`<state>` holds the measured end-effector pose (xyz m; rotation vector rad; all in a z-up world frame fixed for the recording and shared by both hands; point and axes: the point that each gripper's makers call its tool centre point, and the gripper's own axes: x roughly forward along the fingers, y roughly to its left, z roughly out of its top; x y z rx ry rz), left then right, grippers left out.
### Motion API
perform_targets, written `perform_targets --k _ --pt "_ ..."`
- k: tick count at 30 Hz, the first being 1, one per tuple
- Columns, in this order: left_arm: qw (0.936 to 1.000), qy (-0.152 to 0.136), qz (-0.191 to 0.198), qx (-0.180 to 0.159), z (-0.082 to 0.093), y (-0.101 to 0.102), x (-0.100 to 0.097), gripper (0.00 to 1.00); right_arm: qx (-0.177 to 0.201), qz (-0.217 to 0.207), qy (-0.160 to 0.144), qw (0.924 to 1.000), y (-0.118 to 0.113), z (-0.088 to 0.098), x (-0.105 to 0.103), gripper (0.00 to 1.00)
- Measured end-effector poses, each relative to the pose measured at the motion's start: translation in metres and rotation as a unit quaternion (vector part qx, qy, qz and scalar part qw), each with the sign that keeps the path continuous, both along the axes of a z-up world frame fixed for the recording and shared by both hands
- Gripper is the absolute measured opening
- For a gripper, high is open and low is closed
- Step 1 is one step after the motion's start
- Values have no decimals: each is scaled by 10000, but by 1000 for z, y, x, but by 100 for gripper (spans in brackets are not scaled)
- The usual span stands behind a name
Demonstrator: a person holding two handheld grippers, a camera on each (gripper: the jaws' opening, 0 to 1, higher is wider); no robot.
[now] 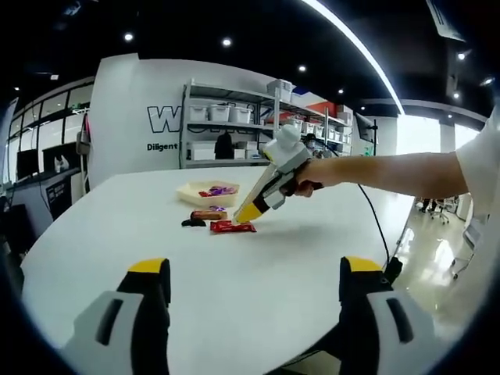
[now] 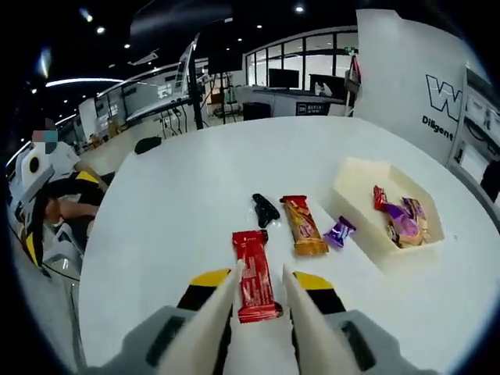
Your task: Place the target food into the container with the food tongs after gripping and lifting it, then release it inside without dropping or visibly crushing the food.
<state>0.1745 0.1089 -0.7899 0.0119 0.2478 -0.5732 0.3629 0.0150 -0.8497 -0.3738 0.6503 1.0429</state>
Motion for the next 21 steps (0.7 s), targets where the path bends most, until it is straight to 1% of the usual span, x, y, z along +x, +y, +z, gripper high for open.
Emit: perform_targets --k 3,5,7,11,13,18,21 --pt "10000 -12 33 2 1 3 -1 88 -115 116 -58 9999 1 1 -1 22" --pt "10000 -12 44 -1 2 5 -1 88 -142 190 -27 9997 2 1 -4 22" --pt "10000 -18 58 9 2 5 0 88 -159 228 -59 9996 3 0 -4 22" --pt "10000 -53 39 10 5 4 1 88 -157 277 -48 9995 5 1 -4 23" --pt "10000 -64 35 14 6 3 1 88 -215 337 -90 9992 5 1 -5 23" --pt "10000 -57 69 15 5 4 2 88 -133 386 -86 9991 7 5 -7 23" --pt "10000 -57 59 22 5 3 1 87 -175 437 -21 9989 8 1 -10 23"
